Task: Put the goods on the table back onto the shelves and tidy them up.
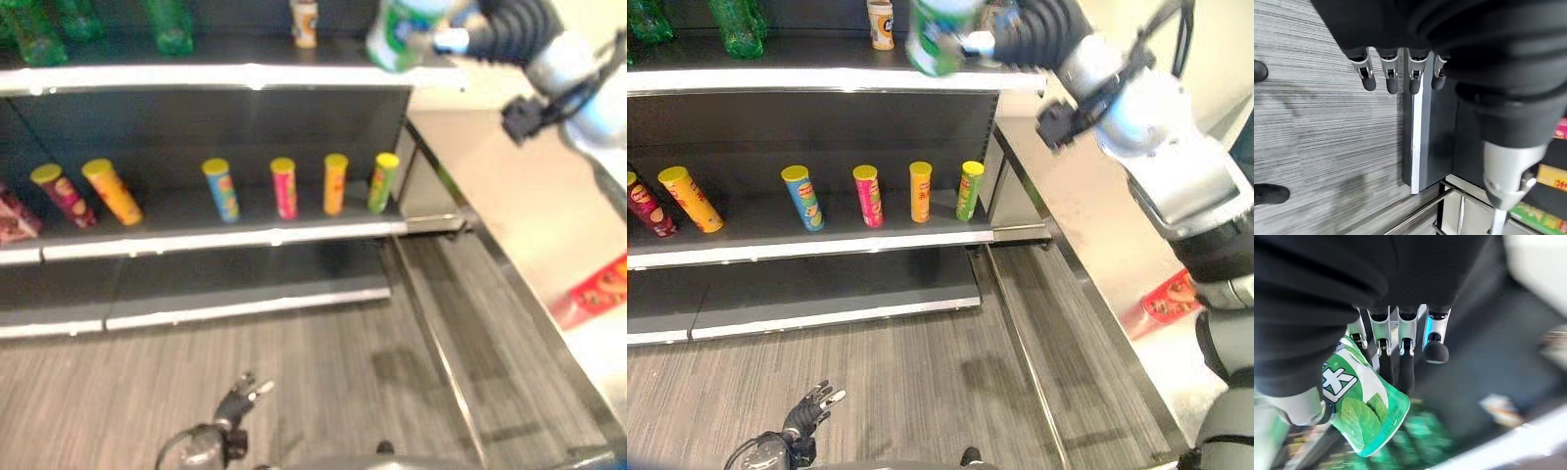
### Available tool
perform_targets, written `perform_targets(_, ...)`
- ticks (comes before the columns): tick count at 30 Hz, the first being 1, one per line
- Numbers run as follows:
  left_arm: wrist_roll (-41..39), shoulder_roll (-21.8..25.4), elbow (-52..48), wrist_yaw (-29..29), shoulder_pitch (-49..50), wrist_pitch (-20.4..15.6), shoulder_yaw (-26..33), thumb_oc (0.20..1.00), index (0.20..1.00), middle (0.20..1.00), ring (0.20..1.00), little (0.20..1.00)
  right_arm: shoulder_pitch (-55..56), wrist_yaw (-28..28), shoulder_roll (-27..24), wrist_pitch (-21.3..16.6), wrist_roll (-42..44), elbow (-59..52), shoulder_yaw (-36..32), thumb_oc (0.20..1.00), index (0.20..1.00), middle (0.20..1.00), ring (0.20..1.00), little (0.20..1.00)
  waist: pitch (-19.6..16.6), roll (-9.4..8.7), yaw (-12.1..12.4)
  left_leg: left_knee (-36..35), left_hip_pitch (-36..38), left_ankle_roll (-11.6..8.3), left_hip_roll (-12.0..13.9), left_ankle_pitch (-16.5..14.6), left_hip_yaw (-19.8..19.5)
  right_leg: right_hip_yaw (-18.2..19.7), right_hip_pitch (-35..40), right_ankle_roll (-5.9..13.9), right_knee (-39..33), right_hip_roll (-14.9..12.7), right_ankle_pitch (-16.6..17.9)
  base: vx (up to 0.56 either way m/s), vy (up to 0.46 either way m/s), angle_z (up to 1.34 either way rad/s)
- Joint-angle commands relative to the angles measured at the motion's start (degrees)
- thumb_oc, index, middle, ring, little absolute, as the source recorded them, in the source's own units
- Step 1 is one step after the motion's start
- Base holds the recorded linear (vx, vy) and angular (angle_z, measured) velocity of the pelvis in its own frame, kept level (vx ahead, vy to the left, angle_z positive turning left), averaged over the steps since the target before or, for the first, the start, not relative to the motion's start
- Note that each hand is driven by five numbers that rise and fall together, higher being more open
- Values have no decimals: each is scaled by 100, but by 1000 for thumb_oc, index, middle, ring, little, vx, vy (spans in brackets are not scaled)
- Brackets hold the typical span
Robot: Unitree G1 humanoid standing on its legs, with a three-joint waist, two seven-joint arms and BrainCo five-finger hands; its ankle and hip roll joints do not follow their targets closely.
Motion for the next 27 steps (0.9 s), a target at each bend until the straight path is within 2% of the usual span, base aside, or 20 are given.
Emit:
perform_targets(1,6,315,-372,23,14,-134,-199,1000,1000,1000,1000,1000,-61,-351,-28,-306,322,193,-286,200,200,200,200,200,148,-280,107,1125,-240,-401,-7,456,-120,47,129,150,15,-315,200,81,-403,10)
perform_targets(2,-4,339,-454,-3,58,-126,-243,1000,1000,1000,1000,1000,-98,-341,-23,-317,342,194,-268,200,200,200,200,200,235,-288,138,1394,-408,-474,-1,636,-349,36,184,95,15,-278,165,77,-291,24)
perform_targets(4,15,381,-467,-38,161,-119,-302,1000,1000,1000,1000,1000,-256,-337,83,-308,384,262,-186,200,200,200,200,200,381,-374,220,2023,-701,-479,-145,747,-660,77,274,-28,15,-225,92,108,-253,28)
perform_targets(5,0,395,-520,-56,208,-106,-314,1000,1000,1000,1000,1000,-287,-341,98,-308,390,328,-170,200,200,200,200,200,411,-373,236,2102,-807,-447,-149,771,-687,68,294,-52,15,-201,44,193,-196,20)
perform_targets(6,-62,402,-559,-78,308,-99,-261,1000,1000,1000,1000,1000,-364,-327,106,-307,375,366,-114,200,200,200,200,200,409,-312,248,1675,-846,-337,-107,707,-697,83,297,-50,15,-133,-31,137,-80,7)
perform_targets(7,-62,400,-560,-78,310,-99,-259,1000,1000,1000,1000,1000,-368,-327,108,-307,375,367,-110,200,200,200,200,200,410,-313,249,1660,-832,-336,-110,711,-691,87,300,-48,15,-136,-33,154,-28,4)
perform_targets(9,-67,395,-565,-109,347,-98,-234,1000,1000,1000,1000,1000,-369,-334,82,-323,421,325,-160,200,200,200,200,200,395,-270,251,987,-888,-259,-47,602,-629,94,312,9,15,-120,-93,151,20,-13)
perform_targets(10,-65,409,-563,-103,329,-104,-242,1000,1000,1000,1000,1000,-373,-350,74,-331,401,355,-187,200,200,200,200,200,391,-270,264,700,-946,-254,25,645,-545,102,334,23,15,-147,-127,193,63,-5)
perform_targets(11,-61,408,-557,-103,313,-102,-260,1000,1000,1000,1000,1000,-402,-365,80,-341,397,433,-197,200,200,200,200,200,386,-252,283,414,-1015,-260,103,737,-489,115,359,49,15,-153,-163,220,100,3)
perform_targets(12,-49,413,-556,-105,314,-101,-300,1000,1000,1000,1000,1000,-459,-372,80,-367,390,486,-197,200,200,200,200,200,389,-214,312,153,-1178,-306,203,974,-531,135,393,73,15,-157,-209,223,108,4)
perform_targets(14,-22,394,-469,-124,270,-98,-376,1000,1000,1000,1000,1000,-641,-391,83,-400,407,587,-74,200,200,200,200,200,379,-181,310,-153,-1527,-452,412,1199,-453,206,499,148,15,-182,-280,308,139,-10)
perform_targets(18,9,351,-375,-155,297,-62,-365,1000,1000,1000,1000,1000,-671,-382,29,-392,352,571,-45,200,200,200,200,200,288,-125,346,-153,-1543,-500,513,1232,-198,368,734,242,15,-195,-402,306,147,-24)
perform_targets(20,0,334,-358,-170,369,-52,-343,1000,1000,1000,1000,1000,-751,-356,39,-362,319,596,-17,200,200,200,200,200,145,-104,387,-153,-1357,-431,404,1134,79,451,873,373,15,-310,-439,447,291,-51)
perform_targets(21,6,345,-333,-153,470,-75,-272,1000,1000,1000,1000,1000,-861,-289,142,-283,267,590,142,200,200,200,200,200,71,-162,447,-153,-1143,-324,243,988,381,550,917,481,15,-515,-292,369,278,-76)
perform_targets(22,6,340,-336,-153,473,-74,-269,1000,1000,1000,1000,1000,-872,-290,147,-283,267,595,152,200,200,200,200,200,74,-166,463,-153,-1127,-321,235,980,407,571,917,487,15,-529,-290,404,331,-79)
perform_targets(24,14,455,-363,-134,441,-113,-197,1000,1000,1000,1000,1000,-1056,-325,264,-267,263,615,302,200,200,200,200,200,37,-305,492,-153,-984,-63,-56,734,655,674,852,653,56,-817,129,293,270,-87)
perform_targets(27,-54,507,-416,-105,466,-140,-63,1000,1000,1000,1000,1000,-1138,-352,364,-257,181,537,318,200,200,200,200,200,14,-413,534,-153,-899,177,-336,530,781,745,603,771,461,-1088,510,169,216,-29)
